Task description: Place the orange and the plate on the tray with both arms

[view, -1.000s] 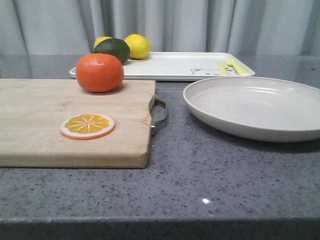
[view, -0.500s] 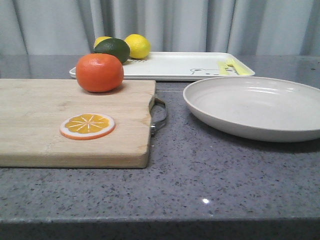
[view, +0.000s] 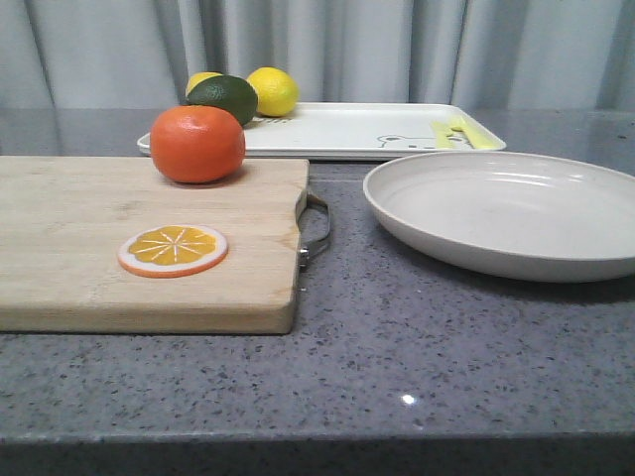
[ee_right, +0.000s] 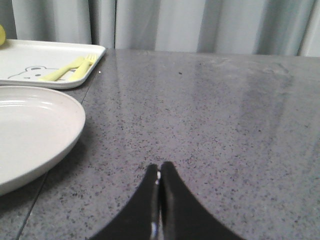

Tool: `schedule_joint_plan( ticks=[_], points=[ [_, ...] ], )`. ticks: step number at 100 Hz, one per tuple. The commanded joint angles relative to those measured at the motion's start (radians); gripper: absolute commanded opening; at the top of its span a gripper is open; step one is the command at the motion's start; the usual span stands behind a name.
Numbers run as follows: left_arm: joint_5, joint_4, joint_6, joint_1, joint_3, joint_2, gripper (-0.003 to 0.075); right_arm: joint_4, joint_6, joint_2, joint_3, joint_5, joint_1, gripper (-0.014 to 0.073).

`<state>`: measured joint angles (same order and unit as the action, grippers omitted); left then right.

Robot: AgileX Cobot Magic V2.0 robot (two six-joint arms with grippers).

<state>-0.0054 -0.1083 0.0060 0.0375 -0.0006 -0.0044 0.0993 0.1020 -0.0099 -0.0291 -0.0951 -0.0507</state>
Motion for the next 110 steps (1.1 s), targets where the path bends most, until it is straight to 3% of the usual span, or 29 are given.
schedule_joint_plan(
  ticks=[1,18,53,110],
  points=[
    [-0.075,-0.010,-0.006,-0.006,-0.026,-0.031,-0.0020,-0.002,0.002,-0.012,0.024,0.123,0.002,-0.0057],
    [0.005,-0.010,-0.006,-0.006,-0.093,0.004,-0.0020,-0.002,0.002,-0.012,0.035,0.129,0.002,-0.0057],
    [0.131,-0.010,-0.006,-0.006,-0.283,0.184,-0.0020,-0.002,0.002,0.056,0.200,-0.029,0.002,-0.0057],
    [0.163,-0.010,-0.006,-0.006,-0.510,0.448,-0.0020,-0.027,0.002,0.337,0.509,-0.132,0.002,-0.0057]
  ],
)
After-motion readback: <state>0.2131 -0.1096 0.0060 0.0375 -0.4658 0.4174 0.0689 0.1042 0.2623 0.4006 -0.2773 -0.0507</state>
